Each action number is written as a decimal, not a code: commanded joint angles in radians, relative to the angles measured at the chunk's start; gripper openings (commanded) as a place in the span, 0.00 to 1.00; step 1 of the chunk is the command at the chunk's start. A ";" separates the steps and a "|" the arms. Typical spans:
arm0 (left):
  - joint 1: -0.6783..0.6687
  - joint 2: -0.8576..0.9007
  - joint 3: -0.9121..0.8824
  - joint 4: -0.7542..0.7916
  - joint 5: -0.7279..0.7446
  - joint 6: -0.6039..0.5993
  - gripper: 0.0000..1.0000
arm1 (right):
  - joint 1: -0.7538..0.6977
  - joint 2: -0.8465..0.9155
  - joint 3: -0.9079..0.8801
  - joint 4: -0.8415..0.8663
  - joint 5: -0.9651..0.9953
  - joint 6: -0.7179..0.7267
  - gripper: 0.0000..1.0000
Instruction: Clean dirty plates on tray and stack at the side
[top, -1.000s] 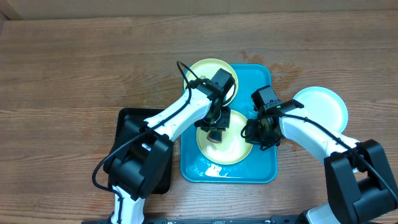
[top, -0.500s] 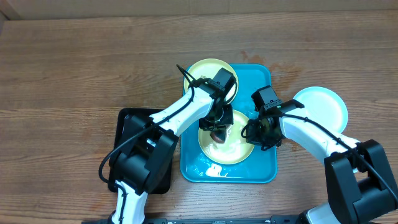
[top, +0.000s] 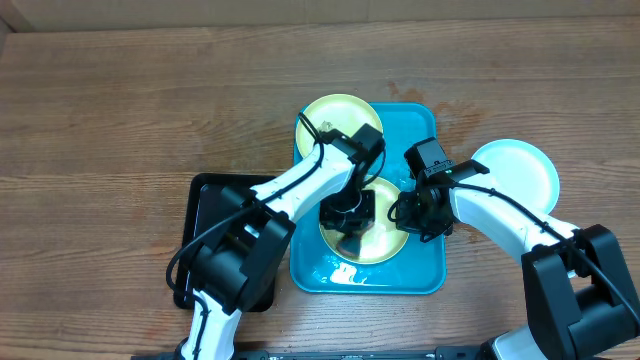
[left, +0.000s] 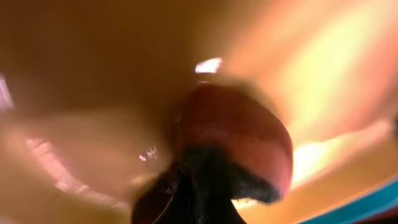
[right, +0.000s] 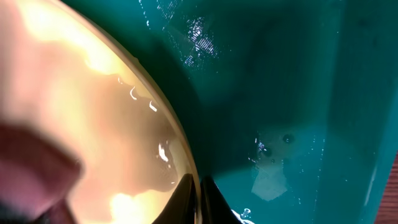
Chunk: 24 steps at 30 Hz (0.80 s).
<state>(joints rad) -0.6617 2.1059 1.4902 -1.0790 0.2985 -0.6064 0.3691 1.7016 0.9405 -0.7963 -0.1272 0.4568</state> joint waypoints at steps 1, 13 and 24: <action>0.030 0.033 -0.004 -0.036 -0.199 0.033 0.04 | -0.004 0.011 -0.018 -0.005 0.081 0.007 0.04; 0.138 0.032 0.052 -0.023 -0.518 0.047 0.04 | -0.004 0.011 -0.018 -0.014 0.081 -0.016 0.04; 0.102 0.093 0.081 0.235 -0.010 0.109 0.04 | -0.004 0.011 -0.018 -0.015 0.082 -0.016 0.04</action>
<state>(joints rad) -0.5610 2.1246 1.5604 -0.9279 0.0975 -0.5194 0.3729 1.7016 0.9409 -0.7937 -0.1322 0.4557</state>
